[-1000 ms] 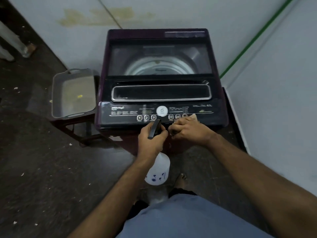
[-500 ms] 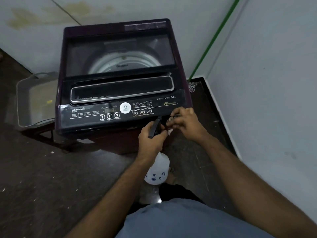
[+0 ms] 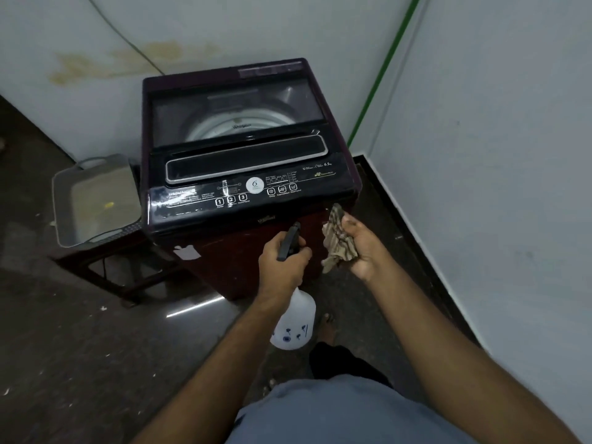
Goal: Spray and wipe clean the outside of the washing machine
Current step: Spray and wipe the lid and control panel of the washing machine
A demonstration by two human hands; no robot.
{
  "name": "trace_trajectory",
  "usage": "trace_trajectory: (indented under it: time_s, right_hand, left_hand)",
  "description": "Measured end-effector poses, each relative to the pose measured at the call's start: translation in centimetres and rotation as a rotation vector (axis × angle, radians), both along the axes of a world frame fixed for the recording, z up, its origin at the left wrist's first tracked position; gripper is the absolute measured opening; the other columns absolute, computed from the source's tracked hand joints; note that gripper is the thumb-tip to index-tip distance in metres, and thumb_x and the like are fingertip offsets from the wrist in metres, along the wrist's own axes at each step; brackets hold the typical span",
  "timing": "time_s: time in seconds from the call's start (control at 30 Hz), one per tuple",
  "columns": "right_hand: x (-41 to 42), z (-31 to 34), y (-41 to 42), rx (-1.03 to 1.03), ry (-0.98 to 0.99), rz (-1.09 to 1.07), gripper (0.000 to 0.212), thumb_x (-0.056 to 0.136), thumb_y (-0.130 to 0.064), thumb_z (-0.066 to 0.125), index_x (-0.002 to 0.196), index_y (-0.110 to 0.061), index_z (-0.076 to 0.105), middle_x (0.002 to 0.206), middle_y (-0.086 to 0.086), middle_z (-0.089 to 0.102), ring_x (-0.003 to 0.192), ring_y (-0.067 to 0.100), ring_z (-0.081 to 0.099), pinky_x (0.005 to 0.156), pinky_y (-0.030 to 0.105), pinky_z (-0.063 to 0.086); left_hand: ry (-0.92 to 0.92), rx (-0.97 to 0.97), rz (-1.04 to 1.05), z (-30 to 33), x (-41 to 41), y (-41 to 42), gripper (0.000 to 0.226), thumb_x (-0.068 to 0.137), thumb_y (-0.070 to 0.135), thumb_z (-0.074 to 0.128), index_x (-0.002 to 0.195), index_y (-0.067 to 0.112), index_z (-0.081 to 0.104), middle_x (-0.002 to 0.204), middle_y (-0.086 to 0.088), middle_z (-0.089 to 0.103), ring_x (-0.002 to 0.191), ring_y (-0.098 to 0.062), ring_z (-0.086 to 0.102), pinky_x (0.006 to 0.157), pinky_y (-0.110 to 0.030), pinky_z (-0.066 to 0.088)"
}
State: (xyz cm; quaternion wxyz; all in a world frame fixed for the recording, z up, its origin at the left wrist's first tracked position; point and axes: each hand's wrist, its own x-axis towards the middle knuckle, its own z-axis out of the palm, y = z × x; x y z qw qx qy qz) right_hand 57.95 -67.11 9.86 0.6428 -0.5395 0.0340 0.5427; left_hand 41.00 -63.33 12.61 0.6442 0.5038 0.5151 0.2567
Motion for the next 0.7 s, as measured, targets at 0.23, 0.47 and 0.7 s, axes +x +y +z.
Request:
trace_trajectory:
  time_s: [0.23,0.47,0.7]
  right_hand:
    - [-3.0,0.7,-3.2,-0.004,0.186,-0.140,0.045,0.105,-0.029,0.046,0.135,0.002,0.059,0.126,0.023,0.063,0.116,0.034,0.059,0.116,0.049,0.040]
    - [-1.6,1.5,-4.1,-0.028,0.214,-0.160,0.037,0.104,-0.024,0.050,0.126,0.005,0.060,0.121,0.025,0.067,0.105,0.036,0.069,0.080,0.047,0.061]
    - [0.8,0.7,-4.3,-0.109,0.042,-0.005,0.039,0.105,-0.034,0.049,0.128,-0.006,0.062,0.105,0.017,0.072,0.083,0.025,0.073,0.074,0.042,0.061]
  left_hand:
    - [0.008,-0.019,0.004,0.3,-1.6,-2.5,0.010,0.090,0.005,0.070,0.096,0.013,0.069,0.083,-0.008,0.067,0.072,-0.020,0.062,0.047,-0.027,0.044]
    - [-0.017,-0.009,-0.007,1.1,1.0,-3.3,0.008,0.087,0.011,0.073,0.094,0.012,0.069,0.080,-0.008,0.065,0.070,-0.019,0.059,0.051,-0.028,0.044]
    - [0.020,0.022,0.016,1.3,3.8,-3.6,0.005,0.091,0.010,0.070,0.094,0.014,0.069,0.088,-0.007,0.068,0.079,-0.021,0.064,0.060,-0.032,0.049]
